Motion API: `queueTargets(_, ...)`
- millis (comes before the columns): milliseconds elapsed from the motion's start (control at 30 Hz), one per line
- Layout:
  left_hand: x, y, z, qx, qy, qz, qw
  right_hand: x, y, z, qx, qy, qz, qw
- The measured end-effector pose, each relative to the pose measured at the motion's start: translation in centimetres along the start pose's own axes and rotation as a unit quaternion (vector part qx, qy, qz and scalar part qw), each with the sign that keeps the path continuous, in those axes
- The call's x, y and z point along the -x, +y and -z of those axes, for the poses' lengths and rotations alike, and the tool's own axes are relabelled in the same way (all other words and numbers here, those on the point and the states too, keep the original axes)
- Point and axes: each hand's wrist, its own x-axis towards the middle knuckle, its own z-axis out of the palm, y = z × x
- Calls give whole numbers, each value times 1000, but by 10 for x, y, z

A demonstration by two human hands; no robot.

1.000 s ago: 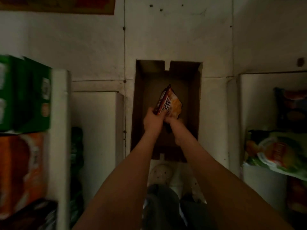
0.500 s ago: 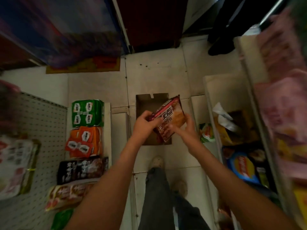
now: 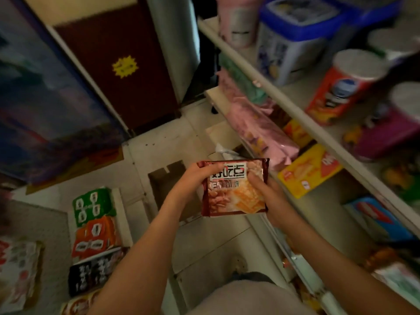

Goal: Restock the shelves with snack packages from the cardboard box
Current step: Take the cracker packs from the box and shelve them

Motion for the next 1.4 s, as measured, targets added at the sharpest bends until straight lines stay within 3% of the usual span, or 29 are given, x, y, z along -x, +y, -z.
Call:
queueTargets(167, 28, 19, -49, -8, -58, -38, 998, 80, -14, 14, -25, 87, 100, 991)
queueTargets(467, 108, 31, -170, -9, -252, -37, 967, 229, -2, 57, -105, 213, 164, 958)
queueTargets(600, 144, 34, -231, -27, -298, -50, 953, 296, 3, 88, -116, 260, 197, 938)
queueTargets(1000, 285, -3, -457, -6, -405, -70, 912, 516, 41, 222, -78, 359, 272, 890)
queueTargets(1200, 309, -19, -532, -38, -404, -134, 904, 582, 52, 282, -111, 434, 281, 849)
queueTargets(1333, 320, -25, -571, -160, -437, -190, 864, 611, 56, 316, -128, 490, 301, 808)
queueTargets(1400, 319, -28, -586, -232, -413, -232, 850, 619, 58, 328, -99, 497, 303, 807)
